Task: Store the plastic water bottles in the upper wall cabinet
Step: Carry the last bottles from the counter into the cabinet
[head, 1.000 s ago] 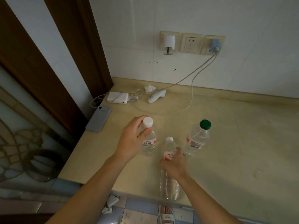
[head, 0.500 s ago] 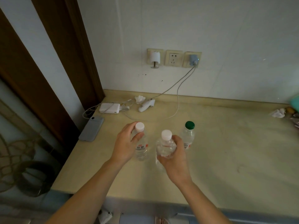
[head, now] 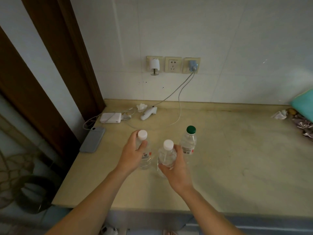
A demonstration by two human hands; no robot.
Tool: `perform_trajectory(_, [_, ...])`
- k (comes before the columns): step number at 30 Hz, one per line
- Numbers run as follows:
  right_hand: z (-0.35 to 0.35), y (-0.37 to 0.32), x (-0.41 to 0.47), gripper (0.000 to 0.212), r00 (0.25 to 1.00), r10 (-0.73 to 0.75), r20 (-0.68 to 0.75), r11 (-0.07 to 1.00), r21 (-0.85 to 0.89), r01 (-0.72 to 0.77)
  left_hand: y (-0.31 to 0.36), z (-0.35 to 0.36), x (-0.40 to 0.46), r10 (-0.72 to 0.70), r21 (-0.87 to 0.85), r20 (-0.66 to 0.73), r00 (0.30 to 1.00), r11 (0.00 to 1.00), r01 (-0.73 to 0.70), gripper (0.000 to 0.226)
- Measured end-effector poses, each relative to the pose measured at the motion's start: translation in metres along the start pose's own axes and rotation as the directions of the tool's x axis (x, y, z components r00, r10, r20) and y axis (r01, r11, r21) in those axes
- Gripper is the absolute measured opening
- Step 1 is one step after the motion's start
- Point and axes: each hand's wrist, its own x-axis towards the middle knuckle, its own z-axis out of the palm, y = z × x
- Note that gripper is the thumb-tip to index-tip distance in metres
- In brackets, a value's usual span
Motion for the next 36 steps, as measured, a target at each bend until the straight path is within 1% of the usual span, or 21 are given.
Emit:
perform_trajectory(2, [-0.004,0.007,-0.007,0.093,0.999,0.048,0.015,0.998,0.029,-0.048,-0.003,0.002,0.001,-0.037,-0.013,-0.004,0.999,0.999,0.037,0.037])
perform_trajectory(3, [-0.007,0.014,-0.013,0.101,0.996,0.092,-0.003,0.995,0.036,-0.092,-0.005,0.004,0.001,-0.052,-0.012,0.001,0.999,0.999,0.052,0.044])
perform_trajectory(4, [-0.011,0.022,-0.018,0.1,0.991,0.132,-0.037,0.991,0.044,-0.13,-0.007,0.007,0.0,-0.062,-0.004,0.006,0.998,0.998,0.062,0.051])
perform_trajectory(6, [-0.022,0.037,-0.025,0.083,0.976,0.19,-0.108,0.981,0.058,-0.184,-0.011,0.013,-0.002,-0.064,0.016,-0.004,0.998,0.998,0.064,0.064])
perform_trajectory(8, [-0.033,0.049,-0.023,0.077,0.96,0.238,-0.144,0.971,0.068,-0.231,-0.016,0.018,-0.001,-0.066,-0.035,-0.033,0.997,0.997,0.065,0.067])
perform_trajectory(10, [-0.045,0.053,-0.011,0.075,0.949,0.268,-0.164,0.962,0.087,-0.257,-0.022,0.02,0.001,-0.079,-0.14,-0.034,0.996,0.987,0.073,0.071])
perform_trajectory(12, [-0.055,0.054,0.007,0.08,0.937,0.292,-0.19,0.955,0.109,-0.275,-0.028,0.021,0.001,-0.114,-0.189,-0.009,0.993,0.976,0.111,0.075])
perform_trajectory(13, [-0.059,0.054,0.015,0.085,0.934,0.301,-0.194,0.952,0.12,-0.282,-0.032,0.022,0.0,-0.143,-0.204,0.013,0.99,0.968,0.143,0.071])
perform_trajectory(14, [-0.063,0.053,0.023,0.09,0.935,0.304,-0.183,0.95,0.131,-0.283,-0.037,0.023,-0.001,-0.17,-0.224,0.029,0.985,0.959,0.172,0.064])
perform_trajectory(16, [-0.068,0.054,0.037,0.1,0.948,0.297,-0.117,0.95,0.142,-0.28,-0.042,0.025,-0.002,-0.207,-0.248,0.036,0.978,0.946,0.209,0.057])
perform_trajectory(20, [-0.076,0.054,0.063,0.115,0.95,0.304,0.071,0.94,0.139,-0.312,-0.038,0.02,0.0,-0.225,-0.237,0.096,0.969,0.941,0.242,0.058])
perform_trajectory(21, [-0.077,0.053,0.069,0.114,0.945,0.305,0.122,0.933,0.162,-0.322,-0.038,0.018,0.0,-0.236,-0.241,0.112,0.965,0.936,0.257,0.058])
perform_trajectory(22, [-0.078,0.054,0.074,0.106,0.941,0.295,0.167,0.928,0.184,-0.323,-0.039,0.014,-0.002,-0.249,-0.246,0.129,0.96,0.93,0.275,0.058])
perform_trajectory(24, [-0.079,0.055,0.083,0.075,0.942,0.27,0.198,0.94,0.156,-0.302,-0.042,0.007,-0.008,-0.267,-0.237,0.186,0.946,0.922,0.307,0.056])
perform_trajectory(25, [-0.079,0.055,0.087,0.064,0.944,0.262,0.199,0.947,0.135,-0.292,-0.043,0.003,-0.012,-0.271,-0.229,0.225,0.936,0.919,0.321,0.055])
perform_trajectory(26, [-0.079,0.053,0.09,0.058,0.944,0.26,0.201,0.948,0.131,-0.289,-0.044,-0.001,-0.017,-0.276,-0.219,0.264,0.924,0.916,0.336,0.055])
perform_trajectory(29, [-0.085,0.048,0.09,0.052,0.938,0.267,0.223,0.943,0.138,-0.302,-0.049,-0.007,-0.034,-0.275,-0.203,0.354,0.894,0.91,0.361,0.058])
perform_trajectory(31, [-0.094,0.049,0.081,0.051,0.927,0.271,0.258,0.939,0.138,-0.314,-0.05,-0.005,-0.046,-0.257,-0.209,0.382,0.888,0.912,0.354,0.06])
perform_trajectory(33, [-0.102,0.049,0.067,0.054,0.919,0.263,0.294,0.939,0.14,-0.313,-0.047,0.0,-0.053,-0.242,-0.217,0.383,0.892,0.915,0.341,0.06])
perform_trajectory(36, [-0.106,0.044,0.044,0.064,0.918,0.253,0.305,0.936,0.162,-0.312,-0.04,0.011,-0.058,-0.205,-0.22,0.338,0.919,0.932,0.289,0.058])
